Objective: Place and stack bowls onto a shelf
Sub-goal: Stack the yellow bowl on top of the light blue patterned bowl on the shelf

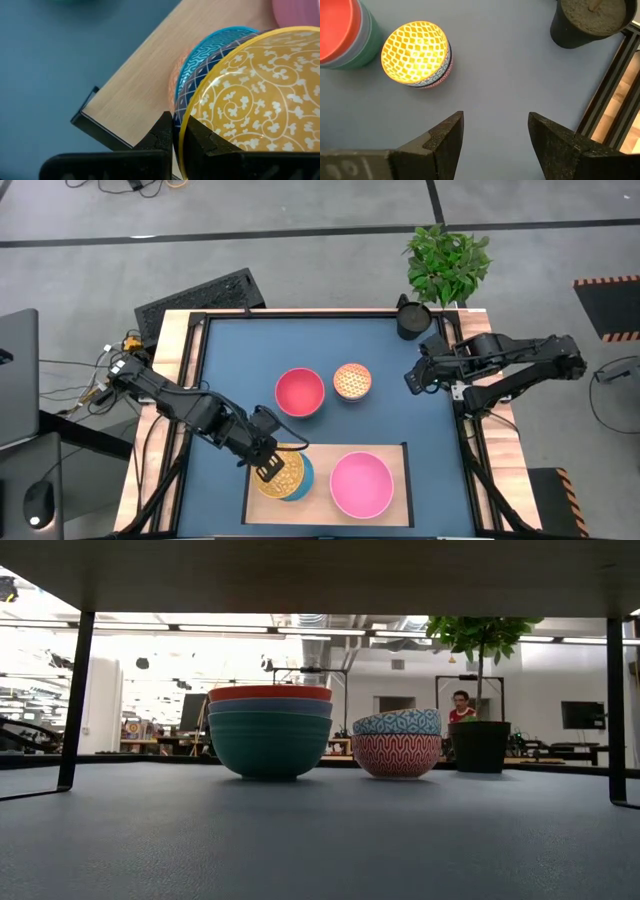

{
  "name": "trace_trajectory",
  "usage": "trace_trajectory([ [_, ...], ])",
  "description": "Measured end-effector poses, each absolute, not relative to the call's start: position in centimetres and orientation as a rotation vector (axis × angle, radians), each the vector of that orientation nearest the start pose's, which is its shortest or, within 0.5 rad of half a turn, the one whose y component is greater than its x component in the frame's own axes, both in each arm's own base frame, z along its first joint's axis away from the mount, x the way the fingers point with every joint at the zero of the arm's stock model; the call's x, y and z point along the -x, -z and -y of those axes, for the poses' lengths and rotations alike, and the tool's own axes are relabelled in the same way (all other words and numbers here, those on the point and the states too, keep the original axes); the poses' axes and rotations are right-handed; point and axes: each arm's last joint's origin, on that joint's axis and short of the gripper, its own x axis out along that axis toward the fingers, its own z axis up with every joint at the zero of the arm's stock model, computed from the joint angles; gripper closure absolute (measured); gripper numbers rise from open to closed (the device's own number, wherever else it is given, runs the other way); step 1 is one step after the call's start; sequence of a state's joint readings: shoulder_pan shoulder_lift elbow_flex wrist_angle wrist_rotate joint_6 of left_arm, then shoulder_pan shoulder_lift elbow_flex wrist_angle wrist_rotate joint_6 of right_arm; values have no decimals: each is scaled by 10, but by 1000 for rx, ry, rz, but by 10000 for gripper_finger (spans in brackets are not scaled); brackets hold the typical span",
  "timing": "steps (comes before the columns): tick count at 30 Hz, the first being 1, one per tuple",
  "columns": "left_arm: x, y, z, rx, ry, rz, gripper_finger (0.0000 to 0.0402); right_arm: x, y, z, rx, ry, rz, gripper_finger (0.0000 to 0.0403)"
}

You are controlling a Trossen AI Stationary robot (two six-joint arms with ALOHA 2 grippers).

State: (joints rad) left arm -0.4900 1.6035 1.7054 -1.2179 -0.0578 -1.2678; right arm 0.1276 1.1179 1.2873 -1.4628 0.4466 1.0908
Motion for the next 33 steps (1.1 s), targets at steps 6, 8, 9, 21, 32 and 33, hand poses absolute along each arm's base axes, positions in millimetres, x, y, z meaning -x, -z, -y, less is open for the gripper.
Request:
trace_trajectory([
  [6,-281,-356,146,834,-363,-1167,401,-162,-351,-8,-570,886,-933,154],
  [8,-290,-351,147,845,-348,-1200,401,-162,-351,-8,-569,885,-934,154],
  [9,-293,-349,148,841,-341,-1208,401,-162,-351,-8,-569,886,-934,154],
  [21,-297,-349,148,847,-427,-1186,401,-162,-351,-8,-531,858,-954,154],
  [32,-293,-348,145,837,-491,-1201,401,-162,-351,-8,-507,843,-964,154],
  [33,-293,-347,145,833,-497,-1207,401,-162,-351,-8,-508,843,-964,154],
])
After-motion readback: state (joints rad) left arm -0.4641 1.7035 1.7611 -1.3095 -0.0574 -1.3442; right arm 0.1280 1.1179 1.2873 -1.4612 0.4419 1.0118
